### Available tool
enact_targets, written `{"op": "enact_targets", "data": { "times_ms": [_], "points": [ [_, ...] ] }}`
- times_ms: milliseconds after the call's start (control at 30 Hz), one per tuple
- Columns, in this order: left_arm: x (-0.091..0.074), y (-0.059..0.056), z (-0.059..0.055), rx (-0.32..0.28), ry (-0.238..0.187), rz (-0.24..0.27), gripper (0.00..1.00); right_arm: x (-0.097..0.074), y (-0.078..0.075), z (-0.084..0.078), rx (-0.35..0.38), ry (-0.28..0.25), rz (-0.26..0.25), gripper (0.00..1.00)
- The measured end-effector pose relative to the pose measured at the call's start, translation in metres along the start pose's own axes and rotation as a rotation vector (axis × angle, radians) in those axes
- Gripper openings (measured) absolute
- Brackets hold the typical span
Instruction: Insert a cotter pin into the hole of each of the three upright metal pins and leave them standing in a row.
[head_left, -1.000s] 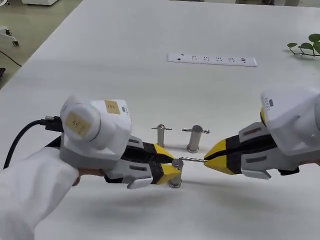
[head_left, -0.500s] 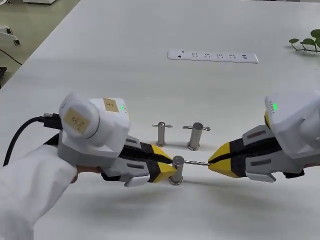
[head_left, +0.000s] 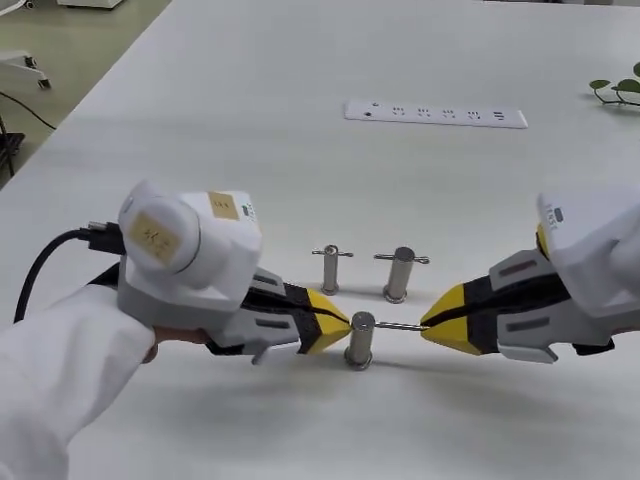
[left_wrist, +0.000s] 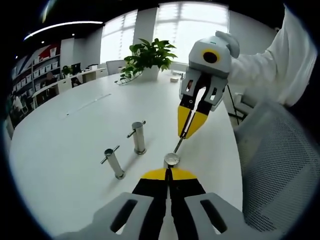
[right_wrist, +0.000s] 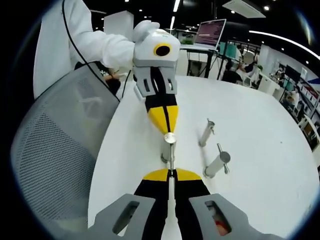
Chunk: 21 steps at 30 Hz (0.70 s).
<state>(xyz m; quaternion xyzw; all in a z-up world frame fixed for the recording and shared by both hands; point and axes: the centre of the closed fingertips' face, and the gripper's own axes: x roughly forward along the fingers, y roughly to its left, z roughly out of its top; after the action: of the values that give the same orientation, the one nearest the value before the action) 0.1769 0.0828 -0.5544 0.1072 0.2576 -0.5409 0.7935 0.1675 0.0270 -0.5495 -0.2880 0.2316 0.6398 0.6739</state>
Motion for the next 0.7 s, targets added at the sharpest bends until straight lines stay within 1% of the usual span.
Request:
{"op": "enact_targets", "data": {
  "times_ms": [133, 200, 233, 300, 333, 400, 533, 600, 700],
  "points": [
    [0.000, 0.001, 0.000, 0.003, -0.002, 0.004, 0.01, 0.001, 0.001, 0.000, -0.010, 0.001, 0.007, 0.00],
    [0.000, 0.001, 0.000, 0.003, -0.004, 0.001, 0.08, 0.001, 0.001, 0.000, -0.016, 0.002, 0.013, 0.00],
    [0.000, 0.001, 0.002, -0.001, -0.014, -0.002, 0.14, 0.001, 0.001, 0.001, -0.020, -0.002, 0.018, 0.00],
    [0.002, -0.001, 0.004, -0.002, -0.022, -0.013, 0.21, 0.002, 0.001, 0.002, -0.025, -0.006, 0.030, 0.00],
    [0.003, -0.002, 0.005, -0.003, -0.025, -0.014, 0.22, 0.002, 0.001, 0.003, -0.027, -0.009, 0.032, 0.00],
    [0.006, -0.002, 0.006, -0.001, -0.028, -0.015, 0.19, 0.002, 0.001, 0.004, -0.030, -0.012, 0.039, 0.00],
    [0.011, -0.003, 0.005, -0.004, -0.018, -0.020, 0.13, 0.006, -0.002, 0.003, -0.029, -0.015, 0.047, 0.00],
    [0.011, -0.002, 0.005, 0.002, -0.017, -0.015, 0.12, 0.008, -0.001, 0.004, -0.023, -0.016, 0.049, 0.00],
    [0.011, -0.001, 0.006, -0.005, -0.017, -0.014, 0.11, 0.013, -0.002, 0.004, -0.022, -0.018, 0.050, 0.00]
  ]
}}
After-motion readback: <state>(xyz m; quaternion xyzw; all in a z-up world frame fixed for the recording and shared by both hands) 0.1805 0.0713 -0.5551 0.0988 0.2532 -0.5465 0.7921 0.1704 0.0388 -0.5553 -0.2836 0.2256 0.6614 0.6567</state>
